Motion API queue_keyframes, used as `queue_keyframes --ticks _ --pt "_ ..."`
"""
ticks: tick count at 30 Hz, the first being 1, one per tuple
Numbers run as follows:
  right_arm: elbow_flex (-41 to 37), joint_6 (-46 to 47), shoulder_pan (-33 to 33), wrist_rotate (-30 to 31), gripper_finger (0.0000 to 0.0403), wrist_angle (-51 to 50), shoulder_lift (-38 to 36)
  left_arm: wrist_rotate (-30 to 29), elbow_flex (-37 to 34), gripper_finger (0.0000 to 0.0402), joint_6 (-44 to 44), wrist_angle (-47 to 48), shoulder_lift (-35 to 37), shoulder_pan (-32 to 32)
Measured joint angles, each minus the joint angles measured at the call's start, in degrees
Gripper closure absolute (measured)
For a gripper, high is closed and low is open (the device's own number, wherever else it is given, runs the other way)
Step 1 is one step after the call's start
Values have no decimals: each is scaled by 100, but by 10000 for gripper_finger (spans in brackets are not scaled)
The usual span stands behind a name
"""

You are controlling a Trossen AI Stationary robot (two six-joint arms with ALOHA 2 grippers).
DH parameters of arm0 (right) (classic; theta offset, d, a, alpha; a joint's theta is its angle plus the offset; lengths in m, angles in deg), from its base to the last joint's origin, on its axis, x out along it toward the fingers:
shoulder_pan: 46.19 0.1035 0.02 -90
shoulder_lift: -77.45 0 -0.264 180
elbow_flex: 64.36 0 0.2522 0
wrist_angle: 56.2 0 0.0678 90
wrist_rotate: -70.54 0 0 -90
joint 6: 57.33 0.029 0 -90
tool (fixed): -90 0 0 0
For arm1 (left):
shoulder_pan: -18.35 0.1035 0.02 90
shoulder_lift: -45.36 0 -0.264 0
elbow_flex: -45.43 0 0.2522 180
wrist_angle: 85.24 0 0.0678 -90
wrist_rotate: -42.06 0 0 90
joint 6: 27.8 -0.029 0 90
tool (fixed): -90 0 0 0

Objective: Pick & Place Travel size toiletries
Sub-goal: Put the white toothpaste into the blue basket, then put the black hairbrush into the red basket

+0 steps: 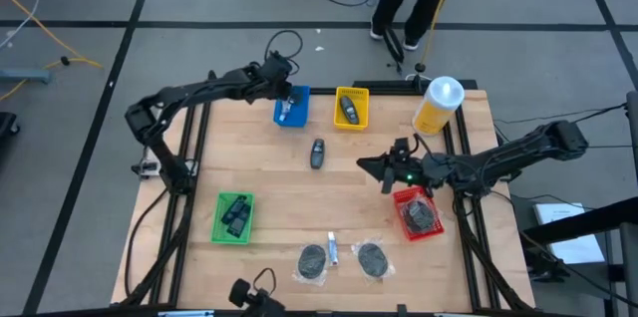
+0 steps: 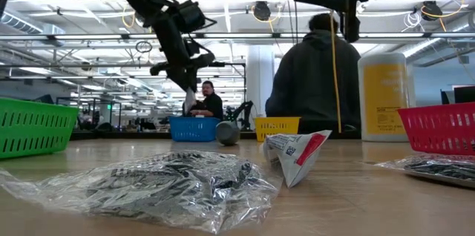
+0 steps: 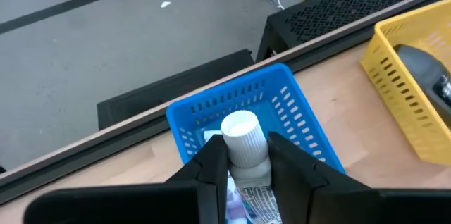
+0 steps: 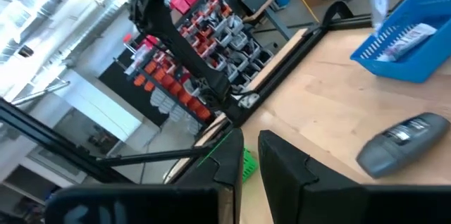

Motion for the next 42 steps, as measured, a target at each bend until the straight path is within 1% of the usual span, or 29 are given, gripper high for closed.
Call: queue_keyframes --ticks 4,9,16,19,22,27,29,31,34,38,42 --pt "1 -5 1 0 365 252 189 154 0 325 -96 -111 -226 96" --pt "86 -94 0 -2 371 487 404 592 0 325 -88 -186 -424 252" --pt "539 -1007 2 -35 396 302 502 738 0 325 -122 -219 -600 288" --pt "632 -1234 0 -195 401 228 500 846 0 325 -132 -217 -631 295" --pt "744 -1271 0 -337 402 -115 502 843 0 325 -132 -245 -626 295" --pt "1161 -1395 7 -356 402 -1187 502 945 0 324 -138 -238 -626 295" --pt "1399 -1515 4 -478 403 -1654 502 957 0 321 -299 -239 -626 291" --pt "1629 -1636 5 -622 403 -2109 500 1015 0 310 -478 -239 -626 279" --pt "1869 -1792 7 -792 403 -2746 500 1173 0 282 -532 -241 -626 277" --pt "2108 -1834 4 -1342 403 -3422 498 1264 0 235 -512 -239 -626 277" --pt "2170 -1812 26 -1870 403 -3904 497 1401 0 195 -508 -218 -574 277"
